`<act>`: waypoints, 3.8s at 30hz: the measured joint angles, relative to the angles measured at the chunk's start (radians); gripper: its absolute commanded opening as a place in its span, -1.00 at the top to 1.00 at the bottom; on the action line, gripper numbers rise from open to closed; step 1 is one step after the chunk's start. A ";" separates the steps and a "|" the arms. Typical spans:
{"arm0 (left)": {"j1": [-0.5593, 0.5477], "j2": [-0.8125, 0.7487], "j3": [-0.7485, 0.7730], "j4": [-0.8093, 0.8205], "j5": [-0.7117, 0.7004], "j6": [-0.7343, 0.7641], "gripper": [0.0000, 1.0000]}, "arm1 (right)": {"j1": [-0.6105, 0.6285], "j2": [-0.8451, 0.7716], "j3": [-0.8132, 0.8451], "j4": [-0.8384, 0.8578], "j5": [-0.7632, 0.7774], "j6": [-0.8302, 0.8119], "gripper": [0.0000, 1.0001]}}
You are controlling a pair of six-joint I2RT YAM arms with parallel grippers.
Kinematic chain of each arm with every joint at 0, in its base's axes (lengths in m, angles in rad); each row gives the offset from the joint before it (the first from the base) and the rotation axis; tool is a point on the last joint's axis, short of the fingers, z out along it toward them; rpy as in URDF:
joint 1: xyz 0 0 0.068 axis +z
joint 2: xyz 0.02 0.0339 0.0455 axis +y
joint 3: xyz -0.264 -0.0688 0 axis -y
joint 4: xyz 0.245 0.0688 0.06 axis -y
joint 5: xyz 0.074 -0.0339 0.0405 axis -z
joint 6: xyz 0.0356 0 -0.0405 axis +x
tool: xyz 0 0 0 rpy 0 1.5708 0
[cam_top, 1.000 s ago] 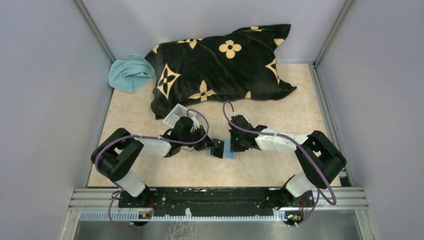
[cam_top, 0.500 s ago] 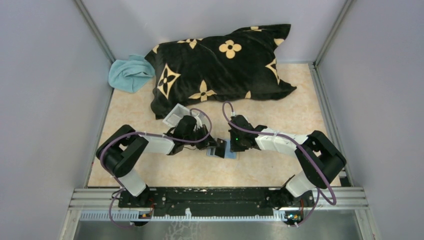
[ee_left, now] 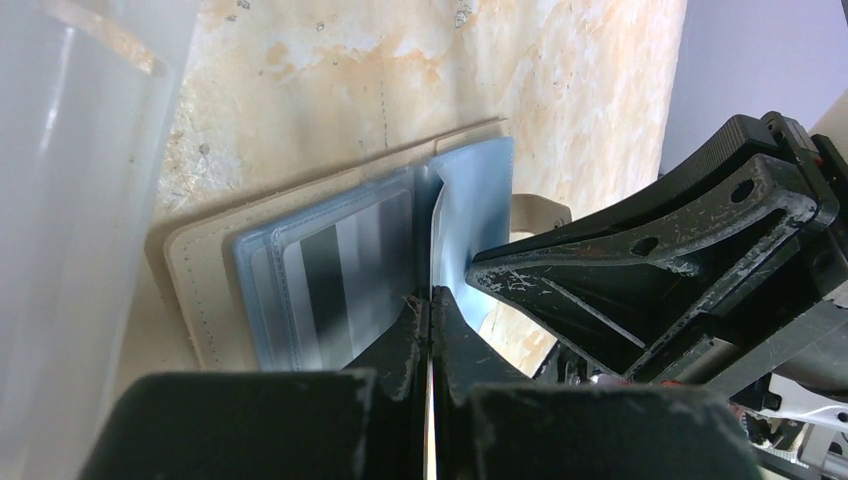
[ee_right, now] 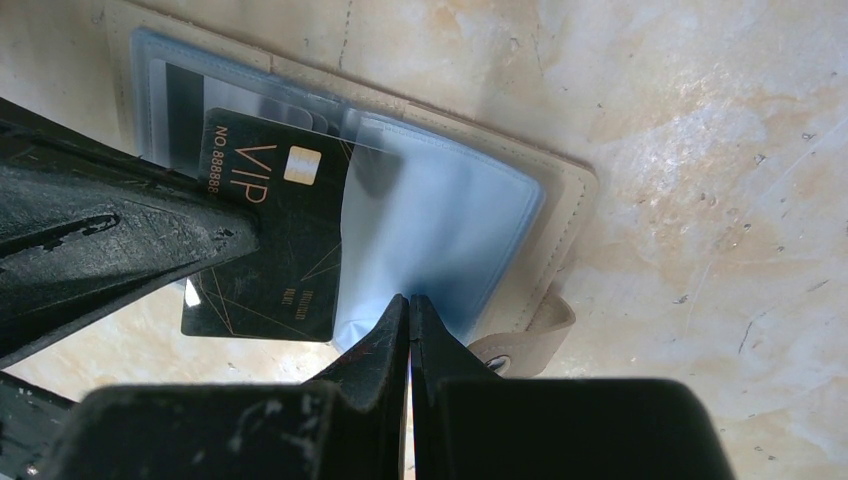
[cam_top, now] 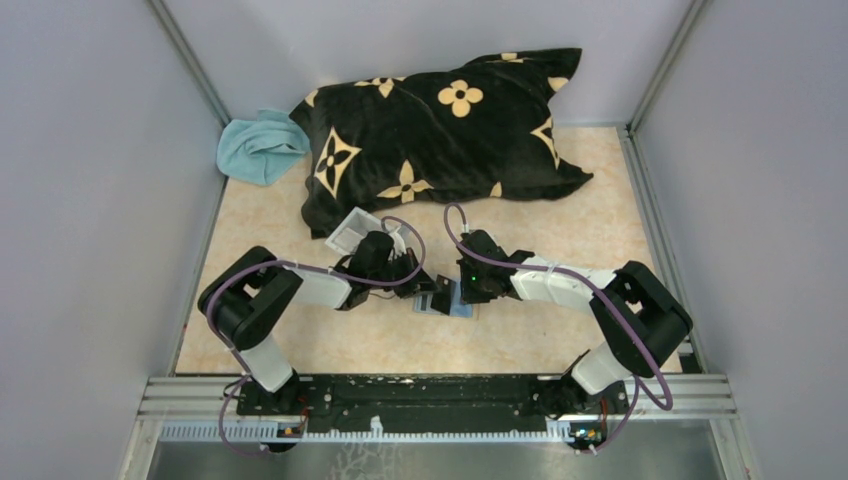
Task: Put the credit cards into the card holder
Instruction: Place the credit card in the card holder.
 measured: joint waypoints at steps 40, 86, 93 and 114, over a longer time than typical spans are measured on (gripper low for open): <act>0.051 0.090 -0.021 0.179 0.060 0.007 1.00 | -0.002 0.000 -0.002 0.004 -0.004 -0.017 1.00; -0.118 0.109 0.096 0.020 -0.084 -0.010 0.12 | -0.002 -0.055 0.014 -0.140 0.135 -0.042 0.51; -0.129 0.093 0.135 -0.063 -0.093 0.003 -0.07 | -0.005 -0.086 0.011 -0.175 0.175 -0.042 0.50; -0.175 0.016 0.288 -0.531 -0.247 0.068 -0.26 | -0.006 -0.090 -0.023 -0.175 0.186 -0.004 0.63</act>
